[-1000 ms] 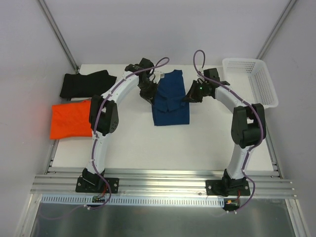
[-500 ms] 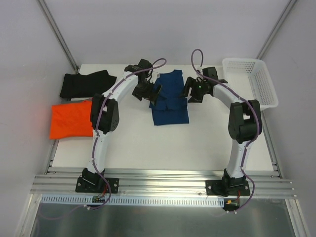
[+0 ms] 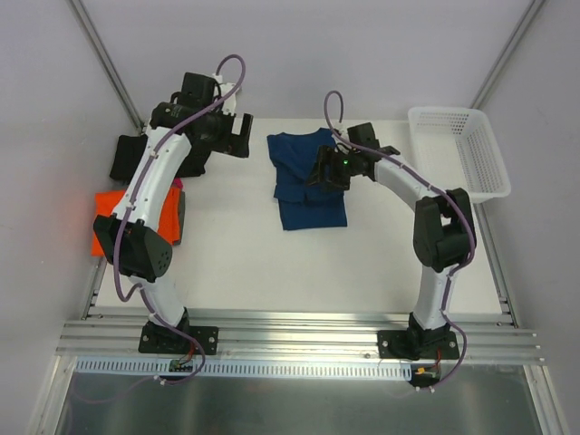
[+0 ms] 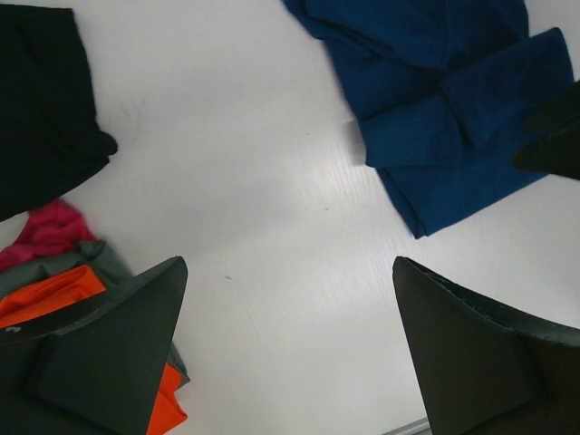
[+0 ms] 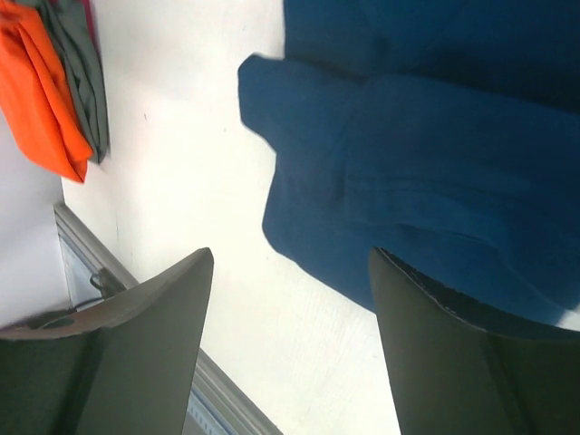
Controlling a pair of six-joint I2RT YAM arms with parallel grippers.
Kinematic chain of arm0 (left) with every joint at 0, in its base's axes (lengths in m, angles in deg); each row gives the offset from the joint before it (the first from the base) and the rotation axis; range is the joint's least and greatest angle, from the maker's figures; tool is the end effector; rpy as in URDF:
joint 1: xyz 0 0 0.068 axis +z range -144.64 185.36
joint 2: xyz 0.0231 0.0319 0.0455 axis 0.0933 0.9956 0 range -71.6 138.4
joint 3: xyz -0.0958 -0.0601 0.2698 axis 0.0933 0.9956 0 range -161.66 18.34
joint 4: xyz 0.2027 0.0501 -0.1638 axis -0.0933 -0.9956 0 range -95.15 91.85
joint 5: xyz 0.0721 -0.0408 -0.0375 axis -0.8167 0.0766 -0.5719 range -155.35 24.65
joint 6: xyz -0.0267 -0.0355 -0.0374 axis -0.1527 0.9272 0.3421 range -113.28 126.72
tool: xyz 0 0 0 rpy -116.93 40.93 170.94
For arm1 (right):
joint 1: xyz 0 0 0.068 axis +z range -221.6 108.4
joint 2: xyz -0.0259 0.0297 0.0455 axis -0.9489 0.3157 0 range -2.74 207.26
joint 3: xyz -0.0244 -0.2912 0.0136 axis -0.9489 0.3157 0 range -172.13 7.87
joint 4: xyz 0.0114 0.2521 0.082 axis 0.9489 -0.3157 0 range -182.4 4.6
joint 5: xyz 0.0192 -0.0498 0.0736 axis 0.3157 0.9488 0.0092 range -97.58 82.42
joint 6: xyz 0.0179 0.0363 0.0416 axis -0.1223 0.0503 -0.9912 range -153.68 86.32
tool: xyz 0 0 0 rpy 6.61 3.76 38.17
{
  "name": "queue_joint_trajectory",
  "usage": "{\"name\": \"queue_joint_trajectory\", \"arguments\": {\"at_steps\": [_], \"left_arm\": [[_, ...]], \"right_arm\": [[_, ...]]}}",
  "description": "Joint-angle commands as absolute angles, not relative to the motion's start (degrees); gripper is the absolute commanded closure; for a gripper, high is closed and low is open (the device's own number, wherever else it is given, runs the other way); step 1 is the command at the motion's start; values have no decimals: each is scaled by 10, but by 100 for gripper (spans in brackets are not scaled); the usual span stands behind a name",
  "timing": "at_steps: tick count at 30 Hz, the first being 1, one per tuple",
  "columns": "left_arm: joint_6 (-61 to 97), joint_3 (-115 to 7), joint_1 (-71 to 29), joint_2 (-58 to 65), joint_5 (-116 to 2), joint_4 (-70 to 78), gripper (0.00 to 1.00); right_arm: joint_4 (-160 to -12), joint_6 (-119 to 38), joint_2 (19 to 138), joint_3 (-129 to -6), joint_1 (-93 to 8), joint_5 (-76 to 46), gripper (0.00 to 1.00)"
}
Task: Fold and stack the t-shirts
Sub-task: Fold the tshirt
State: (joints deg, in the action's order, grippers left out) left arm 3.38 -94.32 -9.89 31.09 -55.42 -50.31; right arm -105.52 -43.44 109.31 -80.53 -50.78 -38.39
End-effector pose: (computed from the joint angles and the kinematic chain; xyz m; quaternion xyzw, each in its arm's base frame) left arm 0.3867 -0.1128 0.4160 0.1816 0.8932 -0.1206 0.3933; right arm 0.4208 0.1828 0.2561 -0.1892 0.8725 0.3355 0.3006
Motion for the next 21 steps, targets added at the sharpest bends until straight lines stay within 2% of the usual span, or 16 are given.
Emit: {"name": "queue_joint_trajectory", "arguments": {"at_steps": [1, 11, 14, 21], "left_arm": [[45, -932, -88, 311, -579, -510, 2], [36, -926, -64, 324, -595, -511, 4], [38, -927, -63, 327, -599, -510, 4], [43, -878, -64, 311, -596, -510, 5]], "right_arm": [[-1046, -418, 1119, -823, -485, -397, 27], [-1059, -431, 1173, -827, -469, -405, 28], [-1058, -426, 1180, -831, -468, -370, 29], [-1056, -374, 1242, -986, -482, -297, 28]]}}
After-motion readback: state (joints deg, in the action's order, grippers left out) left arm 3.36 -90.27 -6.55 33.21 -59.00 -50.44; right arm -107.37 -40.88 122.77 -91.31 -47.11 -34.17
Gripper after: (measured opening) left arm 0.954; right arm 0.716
